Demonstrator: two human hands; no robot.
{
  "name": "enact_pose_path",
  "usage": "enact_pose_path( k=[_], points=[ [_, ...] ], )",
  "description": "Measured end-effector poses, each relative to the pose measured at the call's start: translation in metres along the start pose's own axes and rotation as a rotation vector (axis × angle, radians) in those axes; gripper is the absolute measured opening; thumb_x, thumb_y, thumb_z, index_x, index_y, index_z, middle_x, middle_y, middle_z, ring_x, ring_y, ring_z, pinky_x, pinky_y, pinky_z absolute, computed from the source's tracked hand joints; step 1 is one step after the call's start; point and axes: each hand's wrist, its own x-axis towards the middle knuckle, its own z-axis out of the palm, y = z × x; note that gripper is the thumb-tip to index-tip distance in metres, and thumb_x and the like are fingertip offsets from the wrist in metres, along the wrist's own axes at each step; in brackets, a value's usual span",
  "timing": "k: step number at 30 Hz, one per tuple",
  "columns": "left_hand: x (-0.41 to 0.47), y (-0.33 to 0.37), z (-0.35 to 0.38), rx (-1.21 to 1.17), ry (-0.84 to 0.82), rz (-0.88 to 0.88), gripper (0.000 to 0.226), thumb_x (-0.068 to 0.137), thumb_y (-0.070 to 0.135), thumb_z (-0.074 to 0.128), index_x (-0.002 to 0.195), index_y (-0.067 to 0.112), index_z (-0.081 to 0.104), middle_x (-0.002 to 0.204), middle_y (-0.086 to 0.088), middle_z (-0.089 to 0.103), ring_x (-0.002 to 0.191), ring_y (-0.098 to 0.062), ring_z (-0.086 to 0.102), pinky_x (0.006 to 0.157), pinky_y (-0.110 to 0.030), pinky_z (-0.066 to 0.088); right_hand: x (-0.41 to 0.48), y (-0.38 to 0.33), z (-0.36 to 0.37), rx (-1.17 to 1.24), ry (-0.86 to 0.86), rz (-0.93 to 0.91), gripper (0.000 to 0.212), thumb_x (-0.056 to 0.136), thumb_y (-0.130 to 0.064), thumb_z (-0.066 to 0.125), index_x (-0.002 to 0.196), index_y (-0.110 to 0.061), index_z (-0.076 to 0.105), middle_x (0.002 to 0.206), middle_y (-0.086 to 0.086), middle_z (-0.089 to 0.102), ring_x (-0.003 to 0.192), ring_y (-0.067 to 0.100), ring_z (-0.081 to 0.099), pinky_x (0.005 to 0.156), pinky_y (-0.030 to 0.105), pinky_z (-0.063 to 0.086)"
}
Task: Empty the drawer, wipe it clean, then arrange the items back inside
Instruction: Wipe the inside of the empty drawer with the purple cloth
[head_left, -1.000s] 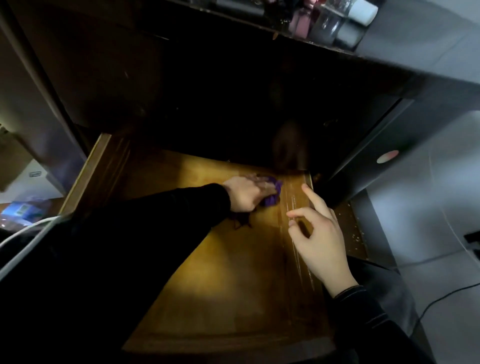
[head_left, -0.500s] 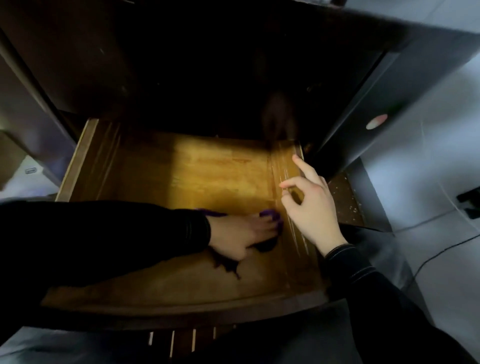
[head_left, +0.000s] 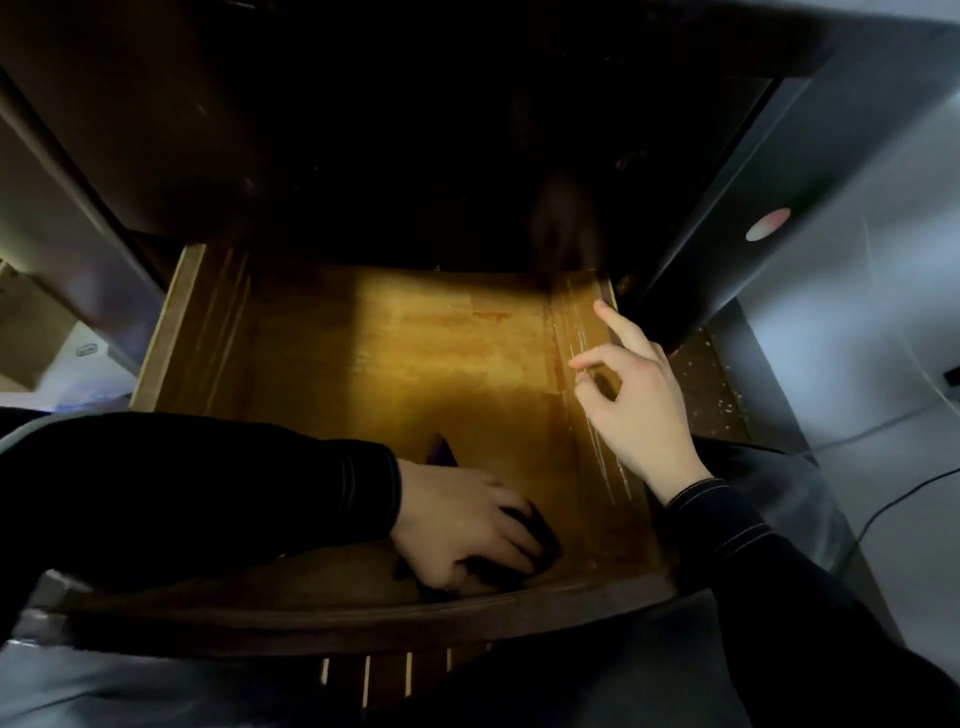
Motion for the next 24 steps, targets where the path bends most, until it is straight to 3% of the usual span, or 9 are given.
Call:
enact_pose_path(
  k=[3, 6, 8, 11, 14, 17, 21, 24],
  points=[
    [-0.021, -0.008, 0.002, 0.107, -0.099, -0.044, 0.081, 0.085, 0.039, 0.063, 0.156, 0.027, 0.026, 0.165, 0.000, 0.018, 0.148, -0.028, 0.013, 0.115, -0.044, 0.023, 0.000, -0.001, 0.000, 0.006, 0.000, 0.010, 0.009, 0.091, -0.025, 0.062, 0.094, -0.028, 0.070, 0.159, -0.021, 0.032, 0.137, 0.012, 0.036, 0.082, 0.003, 0.020],
    [-0.015, -0.007, 0.005, 0.230, -0.006, 0.013, 0.074, 0.083, 0.034, 0.066, 0.150, 0.023, 0.037, 0.151, -0.004, 0.036, 0.122, -0.028, 0.037, 0.090, -0.039, 0.043, 0.000, -0.001, 0.001, 0.003, 0.007, 0.011, 0.008, 0.091, -0.025, 0.062, 0.093, -0.028, 0.070, 0.158, -0.023, 0.031, 0.135, 0.008, 0.036, 0.079, 0.001, 0.020],
    [-0.004, -0.005, 0.003, 0.225, 0.037, 0.003, 0.061, 0.082, 0.024, 0.066, 0.141, 0.021, 0.048, 0.134, -0.003, 0.046, 0.105, -0.024, 0.043, 0.077, -0.039, 0.045, 0.000, -0.002, 0.001, 0.004, 0.016, 0.009, 0.008, 0.092, -0.025, 0.063, 0.092, -0.028, 0.070, 0.158, -0.023, 0.031, 0.129, 0.001, 0.034, 0.077, 0.001, 0.021],
    [0.007, -0.005, -0.004, -0.066, 0.177, -0.183, 0.048, 0.086, 0.013, 0.061, 0.133, 0.020, 0.056, 0.124, -0.003, 0.052, 0.104, -0.021, 0.045, 0.082, -0.040, 0.047, 0.000, -0.002, 0.001, 0.000, 0.016, 0.007, 0.008, 0.091, -0.025, 0.063, 0.092, -0.029, 0.070, 0.158, -0.024, 0.030, 0.124, -0.004, 0.029, 0.075, 0.002, 0.024],
    [0.002, -0.012, -0.017, -0.463, 0.458, -0.406, 0.042, 0.086, 0.007, 0.064, 0.127, 0.019, 0.061, 0.120, 0.000, 0.061, 0.109, -0.015, 0.057, 0.094, -0.034, 0.049, 0.001, -0.001, 0.000, -0.006, 0.008, 0.001, 0.009, 0.091, -0.025, 0.063, 0.096, -0.029, 0.070, 0.158, -0.023, 0.030, 0.128, 0.005, 0.036, 0.078, 0.006, 0.027],
    [-0.016, -0.015, -0.042, -0.981, 0.730, -0.488, 0.040, 0.085, -0.002, 0.070, 0.121, 0.013, 0.062, 0.112, -0.004, 0.071, 0.102, -0.015, 0.070, 0.095, -0.038, 0.056, 0.000, -0.003, -0.003, -0.024, 0.008, -0.005, 0.013, 0.093, -0.027, 0.062, 0.104, -0.028, 0.069, 0.158, -0.020, 0.031, 0.131, 0.010, 0.038, 0.092, 0.020, 0.035],
    [-0.046, -0.013, -0.075, -1.038, 0.921, -0.513, 0.059, 0.080, -0.007, 0.075, 0.130, 0.016, 0.052, 0.114, -0.011, 0.069, 0.099, -0.025, 0.072, 0.090, -0.044, 0.058, 0.000, -0.015, -0.020, -0.056, -0.059, -0.048, 0.034, 0.093, -0.041, 0.059, 0.125, -0.030, 0.063, 0.151, -0.014, 0.043, 0.141, 0.012, 0.034, 0.113, 0.042, 0.038],
    [-0.063, -0.006, -0.091, -0.991, 0.970, -0.462, 0.078, 0.075, -0.008, 0.079, 0.138, 0.020, 0.042, 0.119, -0.005, 0.065, 0.099, -0.019, 0.072, 0.084, -0.036, 0.060, 0.005, -0.038, -0.047, 0.376, -0.253, -0.008, 0.058, 0.082, -0.071, 0.058, 0.135, -0.050, 0.049, 0.141, -0.029, 0.048, 0.136, -0.005, 0.040, 0.111, 0.036, 0.040]
  ],
)
